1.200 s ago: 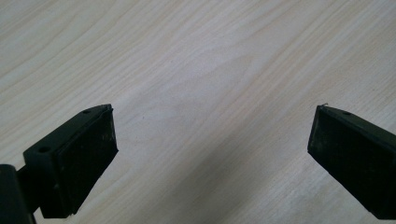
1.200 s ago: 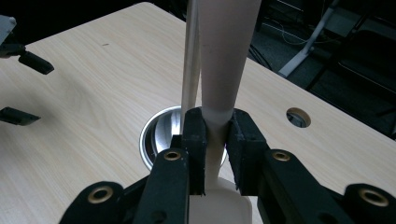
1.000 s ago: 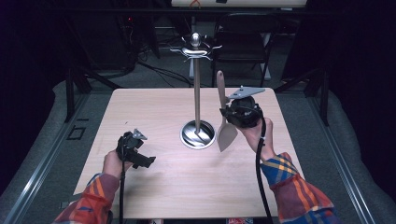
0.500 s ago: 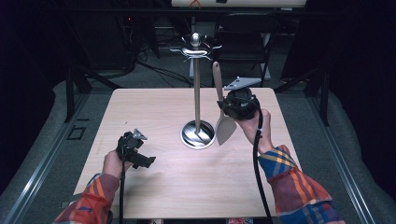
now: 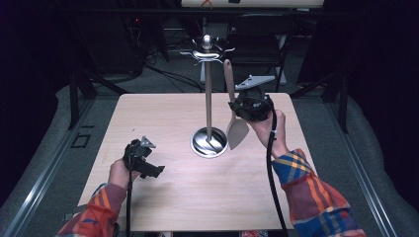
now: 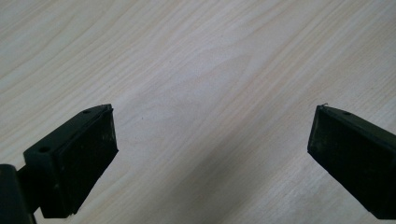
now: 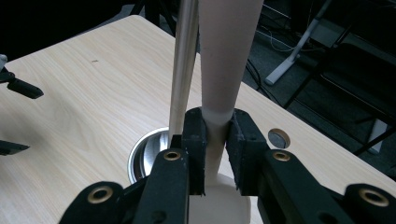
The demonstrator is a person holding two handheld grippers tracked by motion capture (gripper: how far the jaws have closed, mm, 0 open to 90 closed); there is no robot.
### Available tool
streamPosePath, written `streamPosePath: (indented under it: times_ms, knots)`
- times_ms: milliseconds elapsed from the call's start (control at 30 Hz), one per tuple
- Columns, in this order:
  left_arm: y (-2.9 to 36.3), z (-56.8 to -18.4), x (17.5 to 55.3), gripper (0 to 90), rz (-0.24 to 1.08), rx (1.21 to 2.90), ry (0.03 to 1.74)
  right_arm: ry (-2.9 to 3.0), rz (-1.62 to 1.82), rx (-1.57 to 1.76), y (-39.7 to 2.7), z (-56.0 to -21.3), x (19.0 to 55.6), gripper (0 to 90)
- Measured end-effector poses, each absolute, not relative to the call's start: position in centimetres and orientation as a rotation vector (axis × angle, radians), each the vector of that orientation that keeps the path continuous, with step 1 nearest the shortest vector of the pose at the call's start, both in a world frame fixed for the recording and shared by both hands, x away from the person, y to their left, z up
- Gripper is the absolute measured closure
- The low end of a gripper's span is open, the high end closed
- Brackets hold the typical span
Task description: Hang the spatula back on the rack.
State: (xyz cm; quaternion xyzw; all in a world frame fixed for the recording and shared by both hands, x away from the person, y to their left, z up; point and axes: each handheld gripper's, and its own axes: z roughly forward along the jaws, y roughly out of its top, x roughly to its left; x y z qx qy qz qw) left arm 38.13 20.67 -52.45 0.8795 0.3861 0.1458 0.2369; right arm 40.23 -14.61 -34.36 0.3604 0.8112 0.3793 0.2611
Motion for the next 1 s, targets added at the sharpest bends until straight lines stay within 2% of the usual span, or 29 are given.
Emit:
streamPosePath:
  times_ms: [1000]
  knots:
    - [20.7, -52.4, 38.1, 1.2, 0.401, 2.412, 1.057, 2.225, 0.987, 0.978, -13.5, -34.5, 41.5, 77.7]
